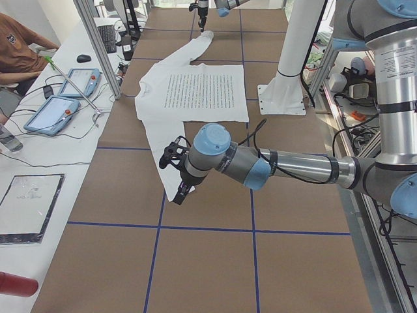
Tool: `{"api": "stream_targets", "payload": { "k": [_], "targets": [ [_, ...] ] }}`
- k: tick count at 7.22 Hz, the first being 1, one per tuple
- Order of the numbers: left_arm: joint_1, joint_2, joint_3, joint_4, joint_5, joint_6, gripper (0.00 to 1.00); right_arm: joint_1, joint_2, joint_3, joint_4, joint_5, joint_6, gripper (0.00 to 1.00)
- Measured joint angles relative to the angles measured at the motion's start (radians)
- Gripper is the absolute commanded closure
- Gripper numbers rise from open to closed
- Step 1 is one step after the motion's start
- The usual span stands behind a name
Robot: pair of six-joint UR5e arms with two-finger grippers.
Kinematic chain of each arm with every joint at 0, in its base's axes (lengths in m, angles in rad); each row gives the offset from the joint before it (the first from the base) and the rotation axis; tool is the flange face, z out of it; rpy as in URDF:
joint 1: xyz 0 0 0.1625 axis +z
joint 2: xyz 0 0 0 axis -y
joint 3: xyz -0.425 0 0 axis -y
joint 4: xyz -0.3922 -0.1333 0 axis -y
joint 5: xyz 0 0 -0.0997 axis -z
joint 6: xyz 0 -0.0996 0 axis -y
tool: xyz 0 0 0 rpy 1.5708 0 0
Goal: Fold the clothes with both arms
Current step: 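Grasp the sleeve nearest the right gripper and lift it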
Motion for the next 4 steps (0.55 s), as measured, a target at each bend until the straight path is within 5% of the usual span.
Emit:
{"api": "stream_targets", "payload": {
  "k": [4],
  "targets": [
    [0.0, 0.0, 0.003, -0.003, -0.001, 0.001, 0.01, -0.05, 0.176, 0.169, -0.232, 0.003, 0.196, 1.0]
  ]
}}
